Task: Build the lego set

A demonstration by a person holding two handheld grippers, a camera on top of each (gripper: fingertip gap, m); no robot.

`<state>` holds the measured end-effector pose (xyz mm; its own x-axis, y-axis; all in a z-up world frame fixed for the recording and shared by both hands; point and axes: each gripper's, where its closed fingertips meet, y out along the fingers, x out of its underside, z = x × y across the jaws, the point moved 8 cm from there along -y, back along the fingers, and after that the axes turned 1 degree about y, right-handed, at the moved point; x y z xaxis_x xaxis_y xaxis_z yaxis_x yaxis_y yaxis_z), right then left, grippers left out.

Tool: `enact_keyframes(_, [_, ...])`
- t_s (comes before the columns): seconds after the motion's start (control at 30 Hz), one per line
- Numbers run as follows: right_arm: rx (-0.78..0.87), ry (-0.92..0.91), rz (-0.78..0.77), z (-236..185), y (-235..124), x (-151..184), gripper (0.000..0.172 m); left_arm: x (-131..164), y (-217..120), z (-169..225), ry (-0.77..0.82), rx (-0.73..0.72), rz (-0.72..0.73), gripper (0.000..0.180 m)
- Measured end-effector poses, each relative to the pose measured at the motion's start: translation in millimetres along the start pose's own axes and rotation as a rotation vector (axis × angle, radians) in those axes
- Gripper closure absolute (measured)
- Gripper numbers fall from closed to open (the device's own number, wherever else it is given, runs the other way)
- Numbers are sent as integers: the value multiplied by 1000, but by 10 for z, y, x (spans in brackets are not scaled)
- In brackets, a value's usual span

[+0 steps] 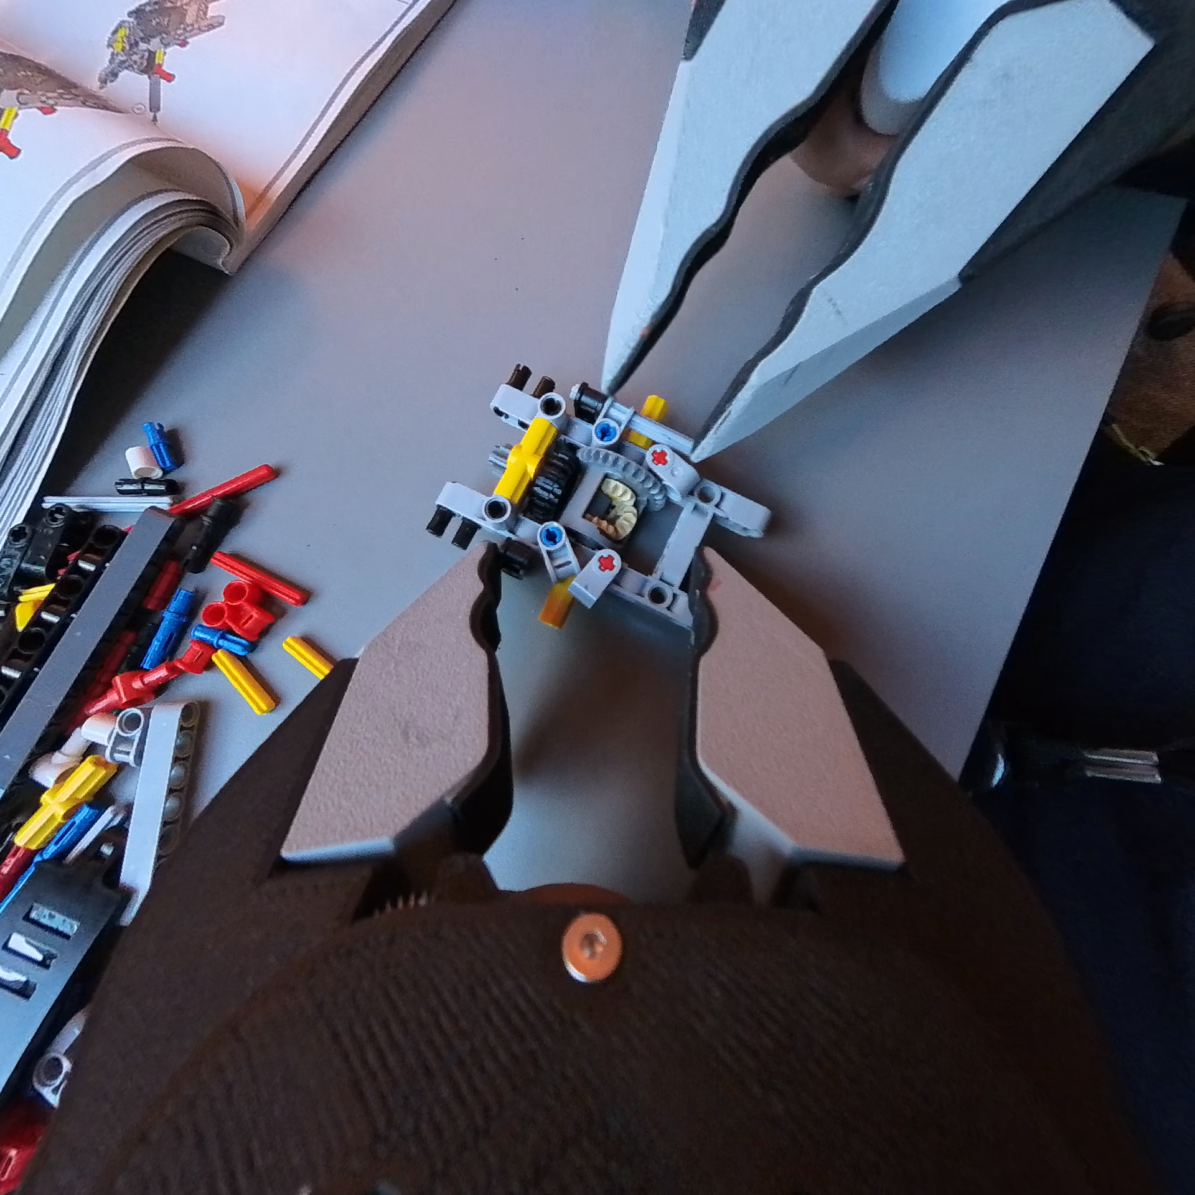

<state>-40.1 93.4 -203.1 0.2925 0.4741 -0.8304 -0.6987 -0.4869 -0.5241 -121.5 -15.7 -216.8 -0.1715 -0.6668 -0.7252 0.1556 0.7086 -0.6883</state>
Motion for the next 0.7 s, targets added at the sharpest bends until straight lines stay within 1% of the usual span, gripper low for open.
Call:
enact_keyframes(0.33, [-38,33,-2,21,-9,14,148,-1,1,-4,-5,4,0,123])
enact_keyframes(0.4, [-59,46,-43,29,2,53,150,0,0,-2,-4,5,0,123])
enact_keyframes(0.47, [-82,40,-158,10,78,122,152,-3,4,17,14,8,0,123])
enact_keyframes(0.57, [-52,1,-151,-13,68,113,152,-3,3,10,3,16,1,123])
enact_keyframes(0.7, [-70,15,-133,4,43,112,148,-3,3,5,-1,15,1,123])
